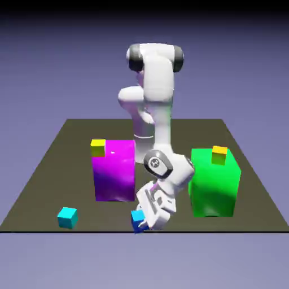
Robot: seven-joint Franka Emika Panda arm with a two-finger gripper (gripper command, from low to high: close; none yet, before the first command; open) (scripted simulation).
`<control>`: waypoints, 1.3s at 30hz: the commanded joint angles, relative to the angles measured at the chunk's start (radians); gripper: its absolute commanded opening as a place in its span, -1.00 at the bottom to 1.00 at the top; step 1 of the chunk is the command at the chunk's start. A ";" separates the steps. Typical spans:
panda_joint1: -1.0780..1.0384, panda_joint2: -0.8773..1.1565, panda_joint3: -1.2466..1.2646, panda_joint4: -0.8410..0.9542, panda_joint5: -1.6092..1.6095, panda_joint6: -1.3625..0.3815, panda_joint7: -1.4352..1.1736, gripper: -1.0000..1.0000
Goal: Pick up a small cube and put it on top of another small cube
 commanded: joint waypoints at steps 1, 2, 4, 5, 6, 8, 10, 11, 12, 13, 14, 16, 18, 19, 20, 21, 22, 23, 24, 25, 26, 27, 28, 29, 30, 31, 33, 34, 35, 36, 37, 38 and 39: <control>0.000 -0.026 -0.004 -0.001 0.027 -0.034 0.000 -1.00; -0.004 -0.047 -0.017 0.008 0.060 -0.078 0.010 -1.00; -0.012 -0.087 -0.044 0.025 0.126 -0.165 0.030 -1.00; -0.016 -0.108 -0.057 0.033 0.159 -0.208 0.040 -1.00; -0.020 -0.128 -0.070 0.042 0.192 -0.252 0.049 -1.00; -0.028 -0.169 -0.097 0.058 0.258 -0.339 0.069 -1.00; -0.036 -0.210 -0.123 0.075 0.324 -0.426 0.089 -1.00; -0.040 -0.230 -0.137 0.084 0.357 -0.469 0.098 -1.00; -0.044 -0.250 -0.150 0.092 0.390 -0.513 0.108 -1.00; -0.048 -0.271 -0.163 0.101 0.422 -0.556 0.118 -1.00; -0.052 -0.291 -0.176 0.109 0.455 -0.600 0.128 -1.00; -0.060 -0.332 -0.203 0.126 0.521 -0.687 0.147 -1.00; -0.068 -0.373 -0.229 0.143 0.587 -0.774 0.167 -1.00; -0.073 -0.393 -0.242 0.151 0.620 -0.817 0.177 -1.00; -0.077 -0.413 -0.256 0.160 0.653 -0.861 0.187 -1.00; -0.081 -0.434 -0.269 0.168 0.686 -0.904 0.196 -1.00; -0.085 -0.454 -0.282 0.177 0.719 -0.948 0.206 -1.00; -0.089 -0.475 -0.295 0.185 0.752 -0.991 0.216 -1.00; -0.089 -0.477 -0.297 0.186 0.755 -0.996 0.217 -1.00; -0.089 -0.477 -0.297 0.186 0.755 -0.996 0.217 -1.00; -0.093 -0.483 -0.301 0.150 0.750 -0.965 0.223 -1.00; -0.097 -0.488 -0.306 0.114 0.744 -0.934 0.229 -1.00; -0.101 -0.494 -0.310 0.078 0.738 -0.904 0.234 -1.00; -0.105 -0.500 -0.315 0.041 0.733 -0.873 0.240 -1.00; -0.110 -0.506 -0.319 0.005 0.727 -0.842 0.246 -1.00; -0.110 -0.506 -0.320 0.003 0.726 -0.840 0.246 -1.00; -0.110 -0.506 -0.320 0.003 0.726 -0.840 0.246 1.00; -0.106 -0.500 -0.315 0.039 0.732 -0.871 0.241 1.00; -0.102 -0.495 -0.311 0.075 0.738 -0.901 0.235 1.00; -0.098 -0.489 -0.306 0.111 0.743 -0.932 0.229 1.00; -0.093 -0.483 -0.302 0.148 0.749 -0.963 0.223 1.00; -0.089 -0.477 -0.297 0.184 0.755 -0.994 0.217 1.00; -0.089 -0.477 -0.297 0.186 0.755 -0.996 0.217 1.00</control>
